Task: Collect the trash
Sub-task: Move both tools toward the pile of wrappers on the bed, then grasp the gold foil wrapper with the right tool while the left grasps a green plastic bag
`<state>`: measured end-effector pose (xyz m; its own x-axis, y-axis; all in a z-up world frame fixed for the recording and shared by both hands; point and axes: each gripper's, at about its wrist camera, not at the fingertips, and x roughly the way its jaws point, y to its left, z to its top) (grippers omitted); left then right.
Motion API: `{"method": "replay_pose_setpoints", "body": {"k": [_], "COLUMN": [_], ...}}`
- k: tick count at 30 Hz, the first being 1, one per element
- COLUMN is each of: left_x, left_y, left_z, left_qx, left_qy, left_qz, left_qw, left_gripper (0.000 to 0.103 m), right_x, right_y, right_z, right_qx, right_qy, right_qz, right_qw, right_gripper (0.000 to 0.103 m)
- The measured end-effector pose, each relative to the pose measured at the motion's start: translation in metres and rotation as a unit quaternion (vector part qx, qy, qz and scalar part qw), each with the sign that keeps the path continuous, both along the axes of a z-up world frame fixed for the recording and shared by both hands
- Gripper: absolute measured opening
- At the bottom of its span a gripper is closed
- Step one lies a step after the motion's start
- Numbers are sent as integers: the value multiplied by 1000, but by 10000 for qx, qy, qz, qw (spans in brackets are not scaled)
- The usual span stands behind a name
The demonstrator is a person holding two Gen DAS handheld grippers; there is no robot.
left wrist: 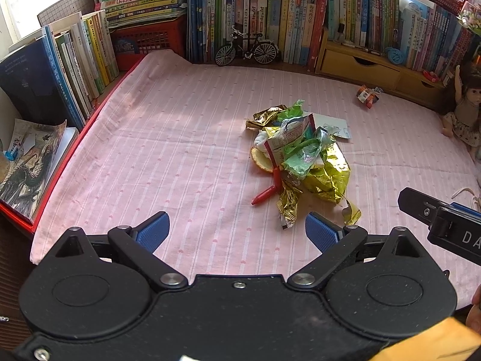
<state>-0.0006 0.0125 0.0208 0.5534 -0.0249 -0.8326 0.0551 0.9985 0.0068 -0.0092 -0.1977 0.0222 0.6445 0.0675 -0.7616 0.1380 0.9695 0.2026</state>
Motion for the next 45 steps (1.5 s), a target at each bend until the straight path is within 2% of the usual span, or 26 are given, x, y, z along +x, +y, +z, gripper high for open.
{"method": "replay_pose_setpoints", "body": {"k": [23, 28, 34, 36, 40, 45], "left_x": [9, 18, 34, 40, 57, 78], "left_y": [3, 2, 8, 12, 19, 20], "left_z": [-3, -10, -24, -27, -29, -26], "left_qx": [-68, -27, -52, -157, -498, -793], "left_qy": [138, 328, 628, 676, 682, 481], "left_qz": [11, 18, 113, 161, 281, 389], "left_qw": [9999, 9995, 9979, 9975, 9960, 9949], "left_gripper": [94, 91, 81, 74, 69, 63], "right_x": [9, 15, 29, 36, 54, 88], "right_y": [4, 8, 11, 12, 16, 8], "right_z": [-4, -6, -12, -18, -42, -78], "right_qx": [-42, -87, -186, -188, -362, -415], "right_qy": [109, 144, 147, 186, 381, 702], "right_qz": [171, 366, 769, 947, 1270, 1213], "right_qw": [9998, 9992, 9968, 9952, 9905, 9893], "right_gripper": [93, 87, 83, 83, 82, 76]}}
